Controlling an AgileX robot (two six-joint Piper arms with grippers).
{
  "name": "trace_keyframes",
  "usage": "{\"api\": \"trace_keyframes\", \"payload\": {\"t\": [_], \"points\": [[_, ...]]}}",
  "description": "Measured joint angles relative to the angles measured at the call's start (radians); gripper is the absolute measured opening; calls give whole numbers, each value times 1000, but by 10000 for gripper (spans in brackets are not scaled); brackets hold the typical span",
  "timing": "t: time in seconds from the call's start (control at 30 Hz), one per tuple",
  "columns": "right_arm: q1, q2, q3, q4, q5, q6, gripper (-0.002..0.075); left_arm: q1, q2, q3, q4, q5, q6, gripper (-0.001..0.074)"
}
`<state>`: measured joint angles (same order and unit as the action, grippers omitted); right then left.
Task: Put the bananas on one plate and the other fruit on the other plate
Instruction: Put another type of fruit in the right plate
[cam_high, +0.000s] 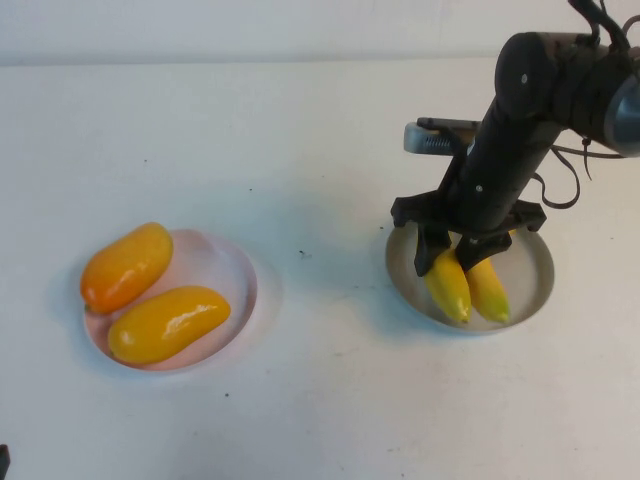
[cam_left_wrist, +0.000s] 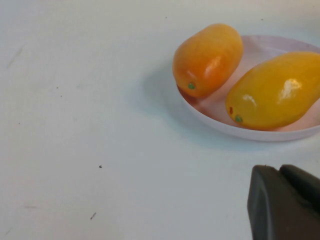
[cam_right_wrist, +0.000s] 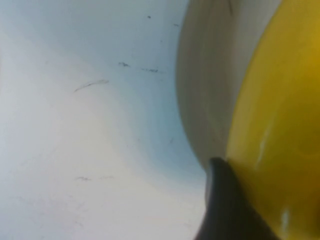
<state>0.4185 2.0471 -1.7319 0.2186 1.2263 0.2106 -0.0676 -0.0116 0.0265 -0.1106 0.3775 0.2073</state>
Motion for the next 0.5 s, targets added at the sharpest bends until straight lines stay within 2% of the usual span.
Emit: {"api": "trace_keyframes", "payload": {"t": [0.27, 0.5], "points": [[0, 30, 0, 4, -6, 0, 307, 0, 0, 0, 0, 0, 0, -4], [0, 30, 0, 13, -6, 0, 343, 0, 0, 0, 0, 0, 0, -4]]}}
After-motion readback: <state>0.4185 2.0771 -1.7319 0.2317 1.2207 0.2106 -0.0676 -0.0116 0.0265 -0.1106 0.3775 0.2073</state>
